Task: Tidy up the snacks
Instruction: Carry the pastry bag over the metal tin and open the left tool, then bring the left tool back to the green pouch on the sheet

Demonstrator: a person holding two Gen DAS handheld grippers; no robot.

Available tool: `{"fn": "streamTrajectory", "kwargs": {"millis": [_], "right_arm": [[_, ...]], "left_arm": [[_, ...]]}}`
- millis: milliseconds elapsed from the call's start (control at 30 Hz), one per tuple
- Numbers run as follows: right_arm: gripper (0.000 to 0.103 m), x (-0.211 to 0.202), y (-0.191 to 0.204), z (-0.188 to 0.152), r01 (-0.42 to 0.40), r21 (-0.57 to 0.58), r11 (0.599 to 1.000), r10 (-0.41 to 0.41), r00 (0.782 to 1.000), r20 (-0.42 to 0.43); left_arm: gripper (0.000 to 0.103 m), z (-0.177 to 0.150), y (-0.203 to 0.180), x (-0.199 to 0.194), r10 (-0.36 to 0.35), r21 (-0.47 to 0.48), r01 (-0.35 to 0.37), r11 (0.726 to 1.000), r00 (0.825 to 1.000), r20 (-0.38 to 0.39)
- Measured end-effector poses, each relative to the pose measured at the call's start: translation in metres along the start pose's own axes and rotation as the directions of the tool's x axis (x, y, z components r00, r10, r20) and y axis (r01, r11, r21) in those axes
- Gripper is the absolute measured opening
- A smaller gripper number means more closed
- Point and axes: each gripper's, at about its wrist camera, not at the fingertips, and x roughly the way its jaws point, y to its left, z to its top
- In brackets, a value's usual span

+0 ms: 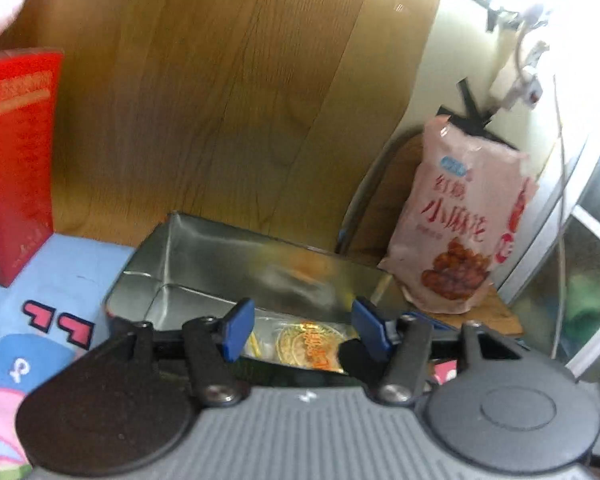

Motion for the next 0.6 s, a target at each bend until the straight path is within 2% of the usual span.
{"fn": "streamTrajectory", "kwargs": {"millis": [100, 200, 433, 500, 600], "right_arm": [[0.072, -0.029, 0.001, -0.009, -0.007, 0.034, 0.999, 0.005, 0.999, 0.052], [0.072, -0.056, -0.001, -0.024, -0.023, 0.082, 0.996, 0.018, 0.998, 0.064], [0.072, -0.104, -0.013, -0.071, -0.035, 0.236, 0.971, 0.041, 0.999, -0.021], [0.071, -0.11, -0.008, -0.081, -0.052, 0.238, 0.97, 0.073, 0.994, -0.077], [0.07, -0.114, 0.007, -0.092, -0.051, 0.177, 0.983, 0.078, 0.986, -0.146]], "left_arm": [[0.056, -0.011, 0.0, -0.029, -0.029, 0.0, 0.029, 1.0, 0.999, 0.031], [0.056, -0.032, -0.002, -0.054, -0.063, 0.008, 0.063, 0.998, 0.997, 0.041], [0.056, -0.093, 0.001, -0.094, -0.131, -0.047, 0.131, 0.99, 0.991, -0.005], [0.055, -0.108, 0.002, -0.1, -0.143, -0.061, 0.141, 0.988, 0.989, -0.029], [0.054, -0.128, -0.002, -0.103, -0.161, -0.048, 0.158, 0.986, 0.984, -0.078]]}}
